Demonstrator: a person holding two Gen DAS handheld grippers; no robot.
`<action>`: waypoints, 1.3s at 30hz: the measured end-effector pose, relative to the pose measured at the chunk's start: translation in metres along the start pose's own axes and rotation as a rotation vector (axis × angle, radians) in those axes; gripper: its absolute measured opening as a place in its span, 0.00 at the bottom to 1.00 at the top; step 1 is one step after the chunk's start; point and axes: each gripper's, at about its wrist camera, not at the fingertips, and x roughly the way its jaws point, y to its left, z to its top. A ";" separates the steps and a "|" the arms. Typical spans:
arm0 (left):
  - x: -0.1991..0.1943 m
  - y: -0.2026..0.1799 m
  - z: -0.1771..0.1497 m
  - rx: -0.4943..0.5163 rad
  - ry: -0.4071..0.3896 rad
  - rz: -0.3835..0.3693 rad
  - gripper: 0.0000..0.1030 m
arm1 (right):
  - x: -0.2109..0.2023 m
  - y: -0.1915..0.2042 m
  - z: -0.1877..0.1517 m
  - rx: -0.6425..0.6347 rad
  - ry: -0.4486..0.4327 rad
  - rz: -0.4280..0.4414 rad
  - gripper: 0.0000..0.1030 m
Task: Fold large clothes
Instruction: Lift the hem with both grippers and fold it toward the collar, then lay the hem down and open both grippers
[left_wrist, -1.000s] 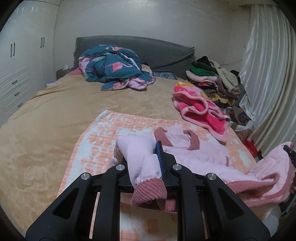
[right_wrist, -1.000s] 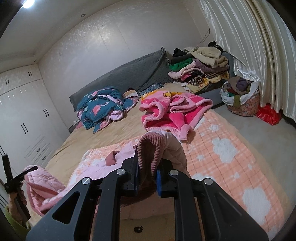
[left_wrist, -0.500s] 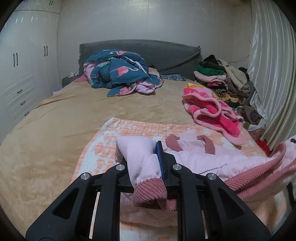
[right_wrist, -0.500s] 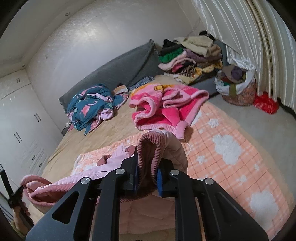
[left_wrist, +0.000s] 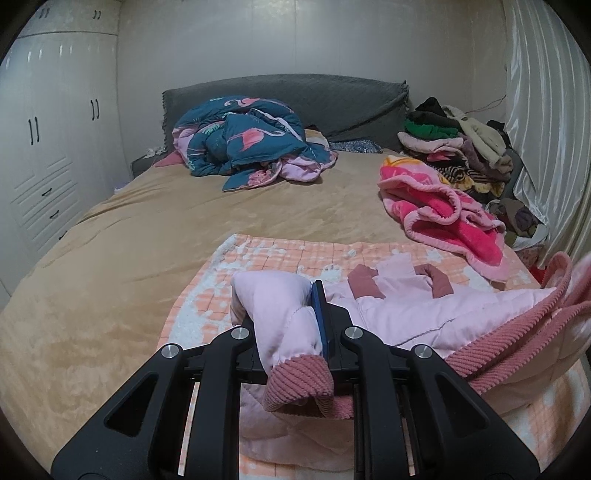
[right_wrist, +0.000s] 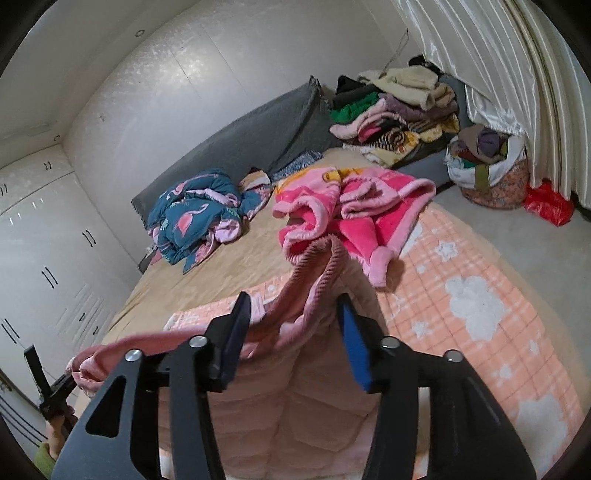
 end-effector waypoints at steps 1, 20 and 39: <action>0.000 0.000 0.000 0.000 0.000 0.001 0.09 | 0.000 0.001 0.001 -0.013 -0.007 -0.001 0.54; 0.034 -0.011 -0.011 0.040 0.028 0.008 0.22 | 0.094 -0.005 -0.125 -0.150 0.253 -0.114 0.72; -0.003 -0.022 -0.007 0.051 0.021 -0.094 0.76 | 0.062 -0.005 -0.137 -0.171 0.240 -0.091 0.84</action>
